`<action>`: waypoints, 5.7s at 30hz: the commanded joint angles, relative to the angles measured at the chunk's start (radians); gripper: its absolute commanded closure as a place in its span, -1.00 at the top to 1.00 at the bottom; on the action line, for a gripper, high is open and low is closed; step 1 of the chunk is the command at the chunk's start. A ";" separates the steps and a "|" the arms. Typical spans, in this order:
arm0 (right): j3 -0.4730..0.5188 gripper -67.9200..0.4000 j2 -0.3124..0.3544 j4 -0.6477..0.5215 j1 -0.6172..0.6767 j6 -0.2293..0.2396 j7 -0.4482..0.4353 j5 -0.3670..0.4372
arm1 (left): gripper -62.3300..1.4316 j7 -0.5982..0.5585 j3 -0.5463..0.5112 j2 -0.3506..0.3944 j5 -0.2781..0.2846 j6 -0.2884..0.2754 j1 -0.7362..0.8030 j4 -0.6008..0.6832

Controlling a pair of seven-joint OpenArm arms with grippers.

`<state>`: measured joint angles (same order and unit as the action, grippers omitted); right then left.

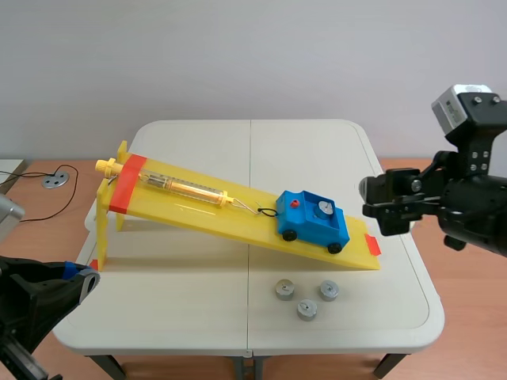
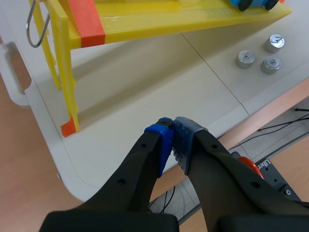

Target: Place the four metal weights on the blue cart on the ramp.

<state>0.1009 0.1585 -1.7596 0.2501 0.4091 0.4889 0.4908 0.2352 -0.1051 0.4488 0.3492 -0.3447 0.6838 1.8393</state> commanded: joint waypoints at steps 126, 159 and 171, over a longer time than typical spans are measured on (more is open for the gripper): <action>-0.329 -0.16 0.038 0.171 -0.011 -0.147 -0.266 -0.345 | -0.84 -0.103 -0.013 -0.021 0.073 -0.018 -0.022 0.071; -0.432 -0.23 0.029 0.302 -0.084 -0.137 -0.339 -0.436 | -0.84 -0.103 -0.013 -0.021 0.073 -0.018 -0.022 0.071; -0.444 -0.23 0.029 0.308 -0.084 -0.193 -0.339 -0.465 | -0.84 -0.103 -0.013 -0.021 0.073 -0.018 -0.022 0.071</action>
<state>-0.3428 0.1608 -1.4105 0.2359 0.2462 0.2855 0.0139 0.2352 -0.1051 0.4488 0.3492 -0.3447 0.6838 1.8393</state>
